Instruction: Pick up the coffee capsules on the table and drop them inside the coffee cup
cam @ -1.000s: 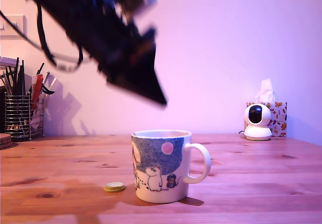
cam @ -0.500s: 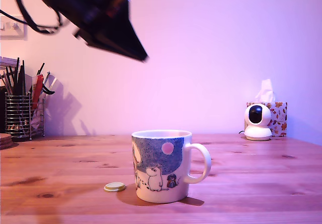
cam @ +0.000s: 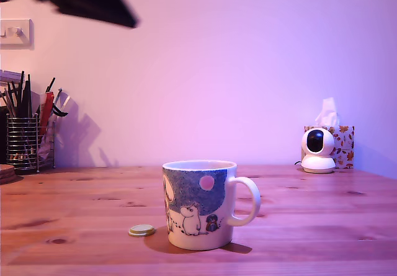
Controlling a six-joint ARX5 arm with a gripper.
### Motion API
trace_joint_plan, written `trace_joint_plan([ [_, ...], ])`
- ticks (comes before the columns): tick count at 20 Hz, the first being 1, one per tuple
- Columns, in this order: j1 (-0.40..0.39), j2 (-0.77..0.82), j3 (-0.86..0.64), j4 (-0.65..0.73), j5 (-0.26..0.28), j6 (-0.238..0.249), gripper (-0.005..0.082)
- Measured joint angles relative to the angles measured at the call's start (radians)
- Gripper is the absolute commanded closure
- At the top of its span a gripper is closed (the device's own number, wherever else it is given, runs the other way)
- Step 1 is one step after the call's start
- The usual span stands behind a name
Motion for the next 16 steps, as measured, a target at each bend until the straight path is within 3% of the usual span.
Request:
trace_joint_plan([
  [11,0.181,-0.375,-0.240,0.023,-0.113,-0.077,0.0793],
  [16,0.203,-0.501,-0.261,0.022,-0.197,-0.103,0.0793],
])
